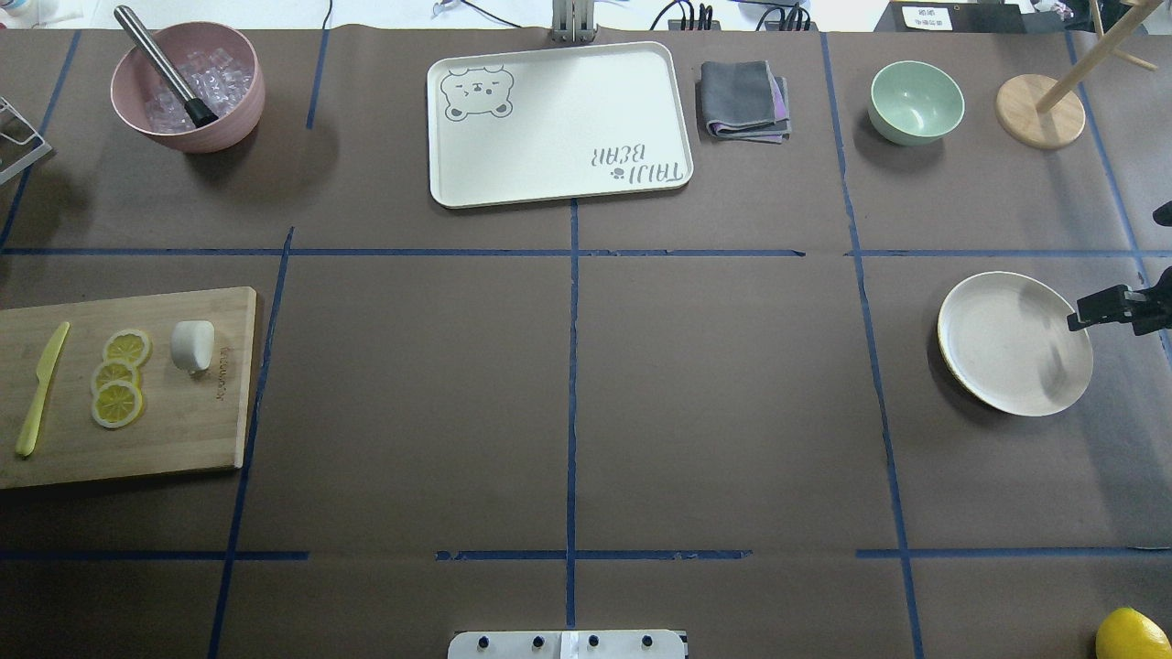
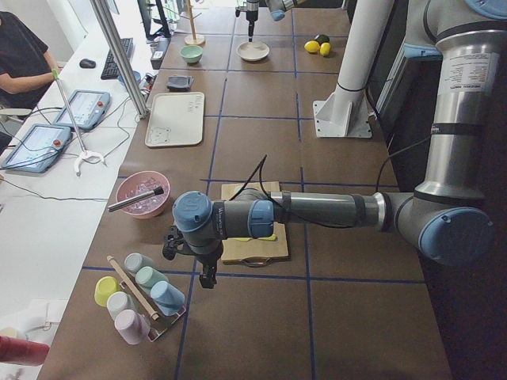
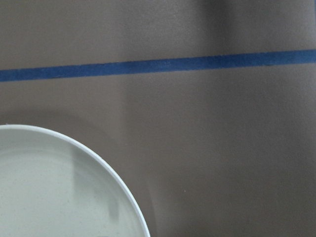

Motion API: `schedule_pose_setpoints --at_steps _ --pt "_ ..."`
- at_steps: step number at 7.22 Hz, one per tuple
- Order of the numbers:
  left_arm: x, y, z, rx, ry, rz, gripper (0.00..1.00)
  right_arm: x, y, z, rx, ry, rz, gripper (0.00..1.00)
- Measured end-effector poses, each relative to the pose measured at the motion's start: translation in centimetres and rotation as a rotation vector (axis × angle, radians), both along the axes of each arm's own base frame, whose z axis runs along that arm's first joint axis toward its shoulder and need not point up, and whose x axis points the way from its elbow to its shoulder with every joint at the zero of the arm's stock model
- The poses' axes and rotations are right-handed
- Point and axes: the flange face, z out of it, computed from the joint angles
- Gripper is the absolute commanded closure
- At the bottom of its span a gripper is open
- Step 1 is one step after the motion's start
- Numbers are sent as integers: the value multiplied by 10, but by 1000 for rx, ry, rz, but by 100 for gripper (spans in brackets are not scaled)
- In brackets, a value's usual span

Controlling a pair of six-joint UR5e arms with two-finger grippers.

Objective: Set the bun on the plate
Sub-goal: 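Move the right gripper to the white plate rim and grasp it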

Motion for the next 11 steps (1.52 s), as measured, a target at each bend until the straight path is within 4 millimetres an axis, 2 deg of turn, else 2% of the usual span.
schedule_pose_setpoints --at_steps 3,4,6,7,8,10,11 --pt "0 0 0 1 1 0 0 -12 7 -4 1 -32 16 15" --pt "0 0 0 1 1 0 0 -15 8 -4 1 -33 13 29" --pt "0 0 0 1 2 0 0 -17 9 -4 1 -35 8 78" --pt "0 -1 -1 1 2 0 0 -16 9 -5 3 -38 7 93" --pt "0 -1 -1 2 1 0 0 -15 11 -7 8 -41 7 100" --pt "0 -3 -3 5 0 -1 0 -14 12 -11 18 -51 4 100" --pt "0 -3 -4 6 1 -1 0 -15 13 -19 28 -64 1 100"
